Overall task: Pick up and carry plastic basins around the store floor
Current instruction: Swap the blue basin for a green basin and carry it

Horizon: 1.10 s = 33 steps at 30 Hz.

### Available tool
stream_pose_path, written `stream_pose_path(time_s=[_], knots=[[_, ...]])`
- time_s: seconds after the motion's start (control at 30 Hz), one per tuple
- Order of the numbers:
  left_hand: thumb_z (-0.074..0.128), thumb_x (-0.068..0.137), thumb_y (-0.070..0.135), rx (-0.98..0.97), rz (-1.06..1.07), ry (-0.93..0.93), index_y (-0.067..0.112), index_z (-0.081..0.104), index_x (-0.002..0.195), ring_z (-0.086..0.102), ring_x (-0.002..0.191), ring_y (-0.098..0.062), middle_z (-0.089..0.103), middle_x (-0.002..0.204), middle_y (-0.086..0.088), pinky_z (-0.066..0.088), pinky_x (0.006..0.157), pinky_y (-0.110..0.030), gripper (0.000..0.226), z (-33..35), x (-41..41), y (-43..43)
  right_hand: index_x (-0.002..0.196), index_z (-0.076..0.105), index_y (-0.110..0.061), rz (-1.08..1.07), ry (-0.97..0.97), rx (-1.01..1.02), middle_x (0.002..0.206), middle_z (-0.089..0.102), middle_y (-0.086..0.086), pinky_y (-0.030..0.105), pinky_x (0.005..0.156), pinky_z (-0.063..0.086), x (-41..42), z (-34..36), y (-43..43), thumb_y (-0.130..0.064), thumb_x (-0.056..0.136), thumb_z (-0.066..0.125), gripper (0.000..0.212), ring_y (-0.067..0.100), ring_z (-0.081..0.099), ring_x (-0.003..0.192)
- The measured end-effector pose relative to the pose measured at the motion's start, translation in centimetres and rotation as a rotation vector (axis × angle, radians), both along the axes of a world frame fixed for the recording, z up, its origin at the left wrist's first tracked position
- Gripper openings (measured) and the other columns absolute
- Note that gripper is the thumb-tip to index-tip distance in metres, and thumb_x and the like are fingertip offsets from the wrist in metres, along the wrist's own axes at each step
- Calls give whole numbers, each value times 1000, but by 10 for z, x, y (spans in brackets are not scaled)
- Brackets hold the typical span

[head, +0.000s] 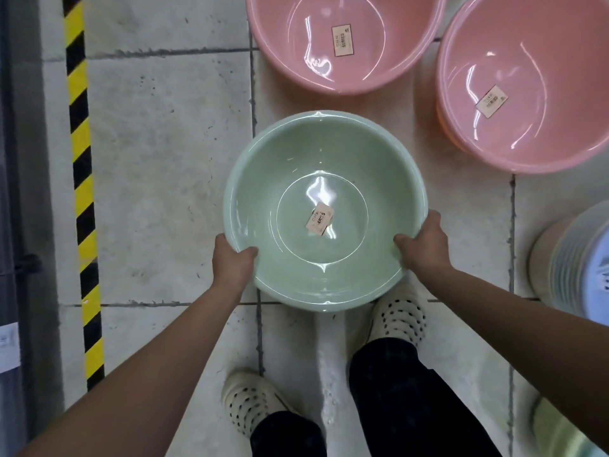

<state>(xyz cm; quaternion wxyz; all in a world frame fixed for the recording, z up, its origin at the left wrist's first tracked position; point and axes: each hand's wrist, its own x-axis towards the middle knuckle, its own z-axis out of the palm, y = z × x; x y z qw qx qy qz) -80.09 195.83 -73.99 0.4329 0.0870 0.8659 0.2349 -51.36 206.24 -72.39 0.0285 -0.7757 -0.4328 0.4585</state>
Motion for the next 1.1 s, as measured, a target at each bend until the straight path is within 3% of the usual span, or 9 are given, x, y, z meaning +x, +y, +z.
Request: stream_pose_path(time_s=[0.27,0.37,0.47,0.7,0.8,0.87,0.93,1.0,1.1], knots=[[62,86,4,85,-116,35,13,46,111,57,78,-11,57,91,5,44,60,-25,31,100,31,56,136,39,-14,-168,35,38,106,53,4,28,68,41,38,96,25,-6,84,62,57,27,54,92],[60,90,9,114,-162,70,14,47,110,57,77,-13,56,89,6,44,60,-27,25,155,47,95,136,41,-15,-232,48,74,106,54,3,27,63,38,58,148,42,-3,82,62,59,24,53,92],[57,93,12,147,-241,101,17,46,108,59,82,-23,56,87,7,44,67,-31,19,213,64,137,138,40,-14,-287,79,115,109,54,0,28,76,38,77,203,64,0,79,63,65,23,53,97],[57,89,4,223,-386,64,15,43,136,58,96,-27,57,105,-2,45,80,-32,50,316,118,241,146,33,-18,-400,130,182,100,54,-2,16,57,36,134,302,130,3,82,60,73,27,54,91],[58,87,2,251,-429,12,17,42,137,59,100,-28,58,108,-2,46,81,-33,54,337,143,277,149,29,-23,-419,115,183,106,54,-1,15,56,35,163,329,152,1,83,61,77,23,51,90],[58,86,1,271,-489,-18,18,40,139,59,100,-27,58,110,-2,46,79,-30,58,344,160,300,148,30,-24,-429,107,194,110,55,-1,23,63,41,182,339,165,0,82,62,77,23,52,94],[57,87,0,270,-540,-45,17,38,140,60,94,-22,56,111,-2,47,66,-23,59,345,175,321,146,31,-24,-448,86,197,111,55,0,31,74,43,199,343,177,0,81,62,76,27,53,98],[57,88,1,258,-582,-60,17,36,141,60,89,-19,57,108,-1,47,55,-18,60,343,189,341,146,31,-24,-470,72,189,109,54,0,31,73,42,214,344,190,0,82,62,75,27,53,98],[56,87,-1,228,-609,-102,17,36,142,61,96,-25,58,100,6,49,72,-29,62,326,206,367,147,30,-22,-504,56,161,109,52,0,30,66,41,232,337,206,0,83,62,75,25,52,95]])
